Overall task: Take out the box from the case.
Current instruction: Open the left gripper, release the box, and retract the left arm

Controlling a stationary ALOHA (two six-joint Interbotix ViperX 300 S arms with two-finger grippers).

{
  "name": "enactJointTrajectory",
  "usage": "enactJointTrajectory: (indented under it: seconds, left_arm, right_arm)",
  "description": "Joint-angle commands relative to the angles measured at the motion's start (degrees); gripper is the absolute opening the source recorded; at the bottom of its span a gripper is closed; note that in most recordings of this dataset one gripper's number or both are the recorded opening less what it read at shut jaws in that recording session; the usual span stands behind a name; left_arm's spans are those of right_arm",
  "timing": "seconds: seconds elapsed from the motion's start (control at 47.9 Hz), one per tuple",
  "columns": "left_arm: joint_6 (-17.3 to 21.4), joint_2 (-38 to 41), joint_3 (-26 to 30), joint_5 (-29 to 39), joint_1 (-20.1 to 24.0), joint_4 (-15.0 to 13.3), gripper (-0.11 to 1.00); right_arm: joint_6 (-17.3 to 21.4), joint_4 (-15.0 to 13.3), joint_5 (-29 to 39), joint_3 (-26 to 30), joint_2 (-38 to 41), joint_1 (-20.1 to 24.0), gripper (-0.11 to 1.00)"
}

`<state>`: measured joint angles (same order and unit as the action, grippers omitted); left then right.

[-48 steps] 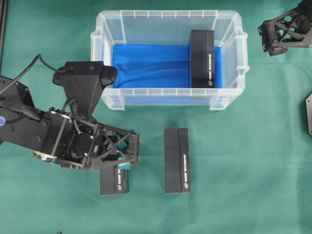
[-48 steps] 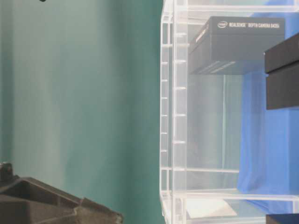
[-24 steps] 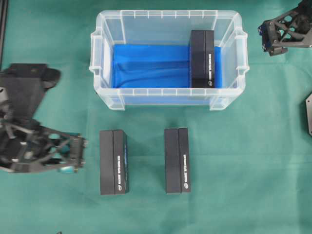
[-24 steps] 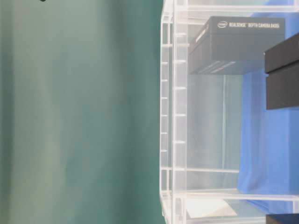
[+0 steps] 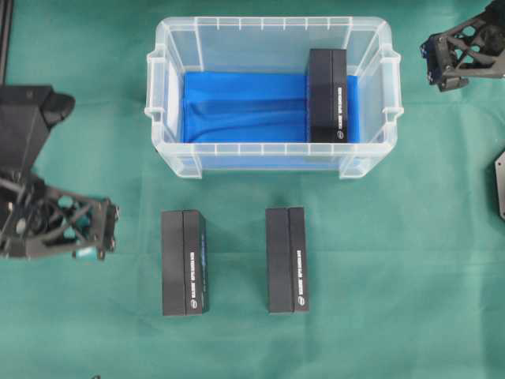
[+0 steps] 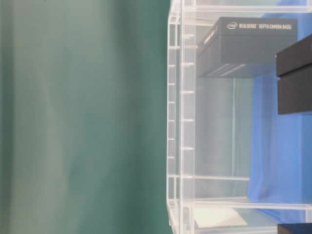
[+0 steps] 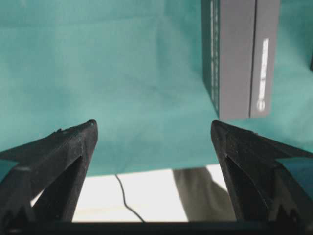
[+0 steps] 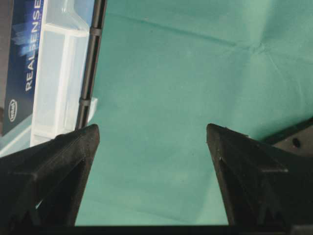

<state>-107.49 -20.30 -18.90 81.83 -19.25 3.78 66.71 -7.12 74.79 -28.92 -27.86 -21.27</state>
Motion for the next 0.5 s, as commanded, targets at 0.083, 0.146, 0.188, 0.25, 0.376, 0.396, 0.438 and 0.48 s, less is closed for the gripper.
enactJointTrajectory:
  seconds: [0.083,0.146,0.188,0.25,0.376,0.396,0.438,0.48]
  left_arm:
    - [4.31,-2.90,-0.97,0.09,5.45,0.09,0.96]
    - [6.06,-3.96,-1.76,0.09,8.00,-0.09,0.96]
    - [7.38,-4.57,-2.20,0.09,9.76,-0.09,0.96]
    - [9.67,-5.62,-3.16,0.09,12.66,-0.09,0.96]
    - [16.88,-7.47,-4.31,0.70,19.86,-0.18,0.96]
    - [18.02,-7.73,-4.39,0.97,21.01,-0.26,0.96]
    - [20.30,-8.00,-4.48,1.49,23.20,-0.62,0.96]
    - [22.41,-8.00,-4.39,2.11,25.14,-0.79,0.96]
  right_arm:
    - [0.09,0.09,0.09,0.44,-0.70,0.00,0.85]
    - [0.09,0.09,0.09,0.44,-0.62,0.00,0.85]
    - [0.09,0.18,0.18,0.44,-0.62,0.09,0.85]
    - [0.18,0.18,0.35,0.44,-0.62,0.00,0.85]
    - [0.26,0.18,0.70,0.44,-0.70,0.09,0.85]
    - [0.26,0.18,0.70,0.44,-0.70,0.00,0.85]
    - [0.26,0.09,0.79,0.44,-0.70,0.09,0.85]
    - [0.26,0.18,0.88,0.44,-0.70,0.09,0.85]
